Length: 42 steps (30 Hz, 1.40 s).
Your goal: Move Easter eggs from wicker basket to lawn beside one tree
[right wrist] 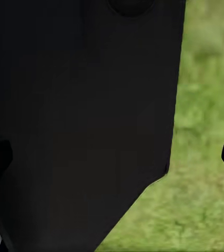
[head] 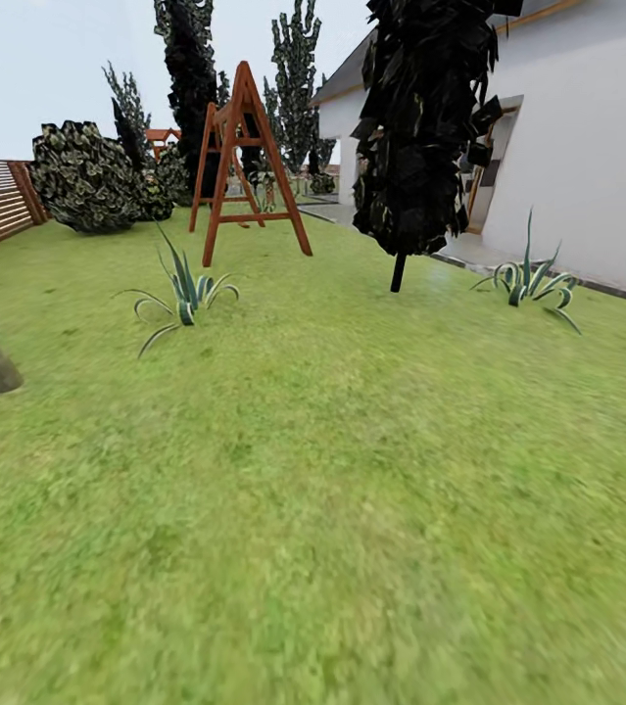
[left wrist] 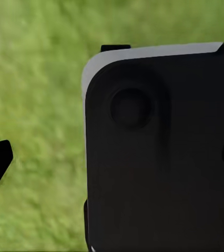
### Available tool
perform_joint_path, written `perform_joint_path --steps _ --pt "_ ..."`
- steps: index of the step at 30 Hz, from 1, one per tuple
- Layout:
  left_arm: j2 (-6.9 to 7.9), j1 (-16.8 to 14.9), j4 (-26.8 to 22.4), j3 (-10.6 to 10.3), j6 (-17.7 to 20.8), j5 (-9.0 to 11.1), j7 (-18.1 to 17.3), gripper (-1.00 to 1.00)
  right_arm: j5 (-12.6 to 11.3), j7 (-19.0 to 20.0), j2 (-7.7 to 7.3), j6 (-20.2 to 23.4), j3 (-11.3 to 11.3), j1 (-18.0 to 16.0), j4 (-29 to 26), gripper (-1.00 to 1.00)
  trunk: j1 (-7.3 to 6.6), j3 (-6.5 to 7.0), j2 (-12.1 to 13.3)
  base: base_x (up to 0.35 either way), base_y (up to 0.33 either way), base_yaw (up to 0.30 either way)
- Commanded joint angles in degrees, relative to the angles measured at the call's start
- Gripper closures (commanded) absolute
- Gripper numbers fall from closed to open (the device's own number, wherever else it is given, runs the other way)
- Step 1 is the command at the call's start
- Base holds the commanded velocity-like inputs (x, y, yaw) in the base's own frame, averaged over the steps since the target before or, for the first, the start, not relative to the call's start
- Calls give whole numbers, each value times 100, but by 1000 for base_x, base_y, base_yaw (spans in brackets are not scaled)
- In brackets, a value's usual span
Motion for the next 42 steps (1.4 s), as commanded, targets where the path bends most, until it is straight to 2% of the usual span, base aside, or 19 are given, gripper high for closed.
perform_joint_path --steps 1,9,42 --pt "0 -2 4 -1 -18 -3 1 -100 -3 0 1 -15 -12 0 -3 -100 3 -7 -2 309 188 -229" --pt "0 -2 4 -7 -18 -3 1 -100 2 -2 1 -14 -8 -2 -3 -100 3 -15 -2 305 195 -89" --pt "0 -2 4 -9 -18 -3 1 -100 6 5 1 -14 4 1 -3 -100 3 -16 -2 303 164 -2"
